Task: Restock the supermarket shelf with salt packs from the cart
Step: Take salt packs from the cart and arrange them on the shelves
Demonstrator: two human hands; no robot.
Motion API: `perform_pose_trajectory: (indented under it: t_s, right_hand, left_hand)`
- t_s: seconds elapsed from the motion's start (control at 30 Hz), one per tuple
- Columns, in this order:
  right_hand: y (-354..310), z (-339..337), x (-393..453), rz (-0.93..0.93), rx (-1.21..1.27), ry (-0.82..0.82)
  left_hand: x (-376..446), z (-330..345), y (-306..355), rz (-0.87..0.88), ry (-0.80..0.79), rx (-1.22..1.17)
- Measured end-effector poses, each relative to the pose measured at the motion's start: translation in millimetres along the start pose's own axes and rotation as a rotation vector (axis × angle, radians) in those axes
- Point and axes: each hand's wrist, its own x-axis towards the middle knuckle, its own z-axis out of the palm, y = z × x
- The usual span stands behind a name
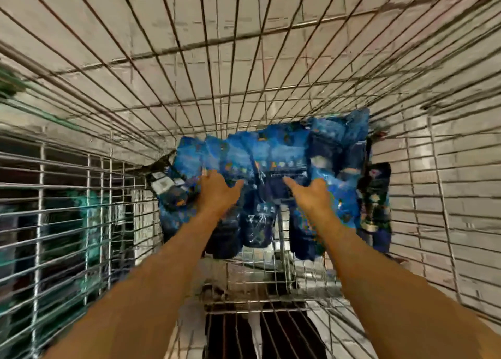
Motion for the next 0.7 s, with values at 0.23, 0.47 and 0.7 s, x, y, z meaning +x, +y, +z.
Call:
perform_pose_trajectory:
  t_s: [0.23,0.47,0.7]
  right_hand:
    - [13.0,17.2,10.0,0.130,0.236,-0.174]
    - [39.9,-1.8,-24.4,0.288,0.541,-0.498]
    - [18.1,-50.1,-90.6,0.316,0.443,-0.594]
  left_hand:
    - [16.7,16.2,1.5,-0.095,-0.004,-0.198]
    - [-0.2,2.6,-15.6,-0.218,-0.217,-0.455]
    - [-74.8,-53.6,-27.5,-0.278,-0.200,-0.693]
